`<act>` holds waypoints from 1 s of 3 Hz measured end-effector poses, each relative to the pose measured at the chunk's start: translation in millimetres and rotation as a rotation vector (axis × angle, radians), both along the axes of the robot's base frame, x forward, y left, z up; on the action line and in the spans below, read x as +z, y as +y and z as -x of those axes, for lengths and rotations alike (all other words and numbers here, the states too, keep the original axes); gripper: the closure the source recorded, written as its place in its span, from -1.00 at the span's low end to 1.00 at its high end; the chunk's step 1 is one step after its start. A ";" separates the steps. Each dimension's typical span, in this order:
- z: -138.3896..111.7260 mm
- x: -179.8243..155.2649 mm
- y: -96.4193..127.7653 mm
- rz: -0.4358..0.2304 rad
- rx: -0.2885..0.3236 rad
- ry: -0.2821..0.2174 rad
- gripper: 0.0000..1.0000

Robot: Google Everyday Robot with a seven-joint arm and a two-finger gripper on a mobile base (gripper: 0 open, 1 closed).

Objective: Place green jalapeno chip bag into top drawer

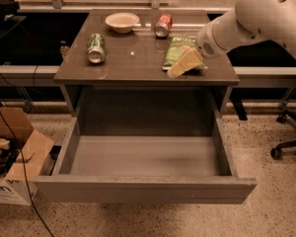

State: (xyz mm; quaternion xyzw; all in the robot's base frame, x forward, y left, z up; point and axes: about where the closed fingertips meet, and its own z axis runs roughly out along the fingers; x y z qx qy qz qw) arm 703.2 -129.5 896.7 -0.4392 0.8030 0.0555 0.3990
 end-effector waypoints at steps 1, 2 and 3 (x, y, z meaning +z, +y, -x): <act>-15.3 -8.8 -12.9 -0.027 -0.052 -0.013 -1.00; -29.0 -20.4 -20.0 -0.051 -0.074 -0.009 -1.00; -44.6 -31.4 -25.3 -0.067 -0.085 -0.003 -1.00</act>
Offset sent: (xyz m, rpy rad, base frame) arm 0.0462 -0.0336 -0.0319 0.0811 -0.0082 -0.1088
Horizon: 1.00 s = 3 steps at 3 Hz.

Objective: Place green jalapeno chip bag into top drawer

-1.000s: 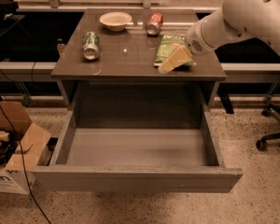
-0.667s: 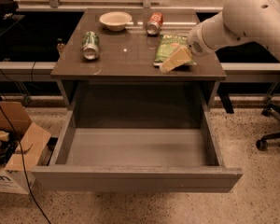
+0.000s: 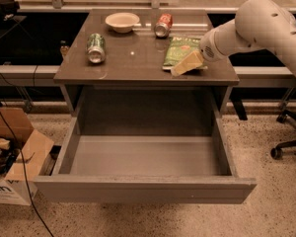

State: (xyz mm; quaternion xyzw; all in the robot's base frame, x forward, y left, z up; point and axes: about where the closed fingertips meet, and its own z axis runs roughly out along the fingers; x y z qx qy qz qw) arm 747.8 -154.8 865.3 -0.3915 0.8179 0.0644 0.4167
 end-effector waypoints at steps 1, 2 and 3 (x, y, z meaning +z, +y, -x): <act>-16.4 -10.3 -6.5 -0.015 -0.011 0.010 -1.00; -31.1 -25.6 -3.2 -0.040 -0.004 0.037 -1.00; -38.3 -36.3 -0.2 -0.055 -0.002 0.061 -1.00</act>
Offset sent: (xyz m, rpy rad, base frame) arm 0.0406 -0.0071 -0.0286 0.0544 0.0392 -0.0047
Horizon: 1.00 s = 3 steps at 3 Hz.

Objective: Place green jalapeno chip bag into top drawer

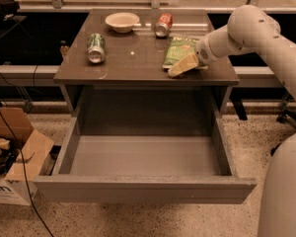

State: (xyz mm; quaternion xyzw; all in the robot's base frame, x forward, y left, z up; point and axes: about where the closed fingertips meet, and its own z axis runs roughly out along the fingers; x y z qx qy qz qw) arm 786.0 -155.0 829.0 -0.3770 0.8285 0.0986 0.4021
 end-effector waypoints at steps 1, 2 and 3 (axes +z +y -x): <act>-1.5 -1.8 0.8 -0.015 -0.011 0.003 -0.47; 1.3 15.8 1.9 -0.016 -0.014 -0.038 -0.01; 8.6 28.5 6.0 -0.016 -0.006 -0.062 0.46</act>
Offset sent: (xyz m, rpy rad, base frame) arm -0.0062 -0.0021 0.0437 0.0160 -0.0961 -0.0264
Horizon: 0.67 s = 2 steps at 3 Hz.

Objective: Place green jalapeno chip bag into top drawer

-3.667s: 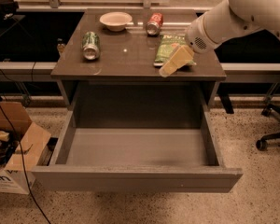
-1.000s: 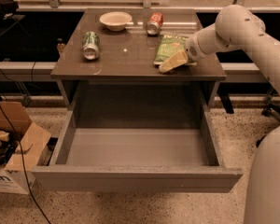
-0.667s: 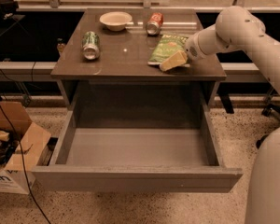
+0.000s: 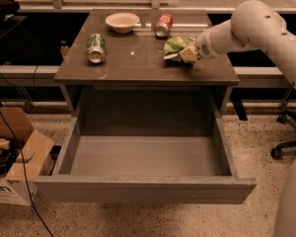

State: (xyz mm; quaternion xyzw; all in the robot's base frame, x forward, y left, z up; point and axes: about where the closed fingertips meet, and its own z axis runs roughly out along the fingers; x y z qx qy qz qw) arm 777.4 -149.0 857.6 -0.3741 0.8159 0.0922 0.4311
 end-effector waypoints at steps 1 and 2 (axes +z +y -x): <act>10.4 16.3 7.6 -0.004 0.020 -0.030 0.92; 27.3 32.1 15.5 -0.014 0.048 -0.053 1.00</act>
Offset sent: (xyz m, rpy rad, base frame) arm -0.0520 0.0209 0.0574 0.0281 -0.0877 0.0787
